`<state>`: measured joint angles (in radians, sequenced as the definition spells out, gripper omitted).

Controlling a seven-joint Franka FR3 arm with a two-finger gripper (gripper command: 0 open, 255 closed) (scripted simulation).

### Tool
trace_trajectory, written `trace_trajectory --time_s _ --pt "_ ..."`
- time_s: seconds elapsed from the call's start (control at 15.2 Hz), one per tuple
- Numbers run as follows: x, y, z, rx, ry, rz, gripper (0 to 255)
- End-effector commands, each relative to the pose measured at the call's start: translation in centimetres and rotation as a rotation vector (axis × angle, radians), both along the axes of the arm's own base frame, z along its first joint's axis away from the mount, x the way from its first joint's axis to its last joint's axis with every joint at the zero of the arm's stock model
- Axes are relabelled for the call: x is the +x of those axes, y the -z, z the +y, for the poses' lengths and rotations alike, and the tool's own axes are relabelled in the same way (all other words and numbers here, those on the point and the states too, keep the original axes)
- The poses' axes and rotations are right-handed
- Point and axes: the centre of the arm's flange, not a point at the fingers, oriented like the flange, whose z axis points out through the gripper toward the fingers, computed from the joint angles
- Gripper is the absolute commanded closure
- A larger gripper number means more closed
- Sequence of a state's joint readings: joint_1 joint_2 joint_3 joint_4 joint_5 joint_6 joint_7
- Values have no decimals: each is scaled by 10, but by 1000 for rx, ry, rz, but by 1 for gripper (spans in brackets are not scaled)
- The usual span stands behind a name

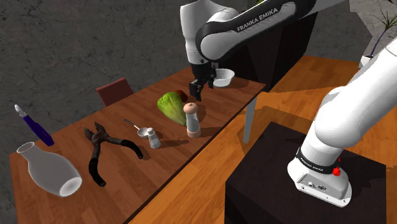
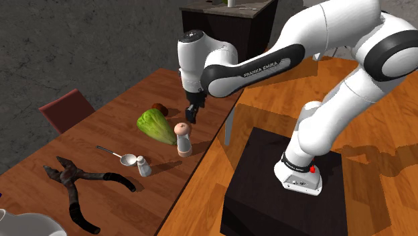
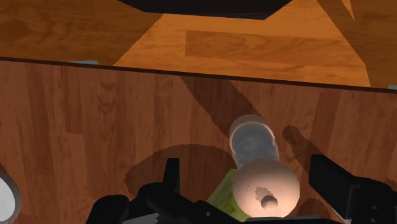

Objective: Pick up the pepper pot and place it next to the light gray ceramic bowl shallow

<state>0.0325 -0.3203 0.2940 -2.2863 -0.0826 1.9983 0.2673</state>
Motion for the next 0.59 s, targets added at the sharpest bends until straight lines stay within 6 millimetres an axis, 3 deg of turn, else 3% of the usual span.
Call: trace_trajectory --time_s 0.0,0.26,0.53 --pt "14 16 18 -10 -3 -9 0" --pt "41 45 47 -30 -9 -23 0" --pt "43 65 43 -30 -9 -23 0"
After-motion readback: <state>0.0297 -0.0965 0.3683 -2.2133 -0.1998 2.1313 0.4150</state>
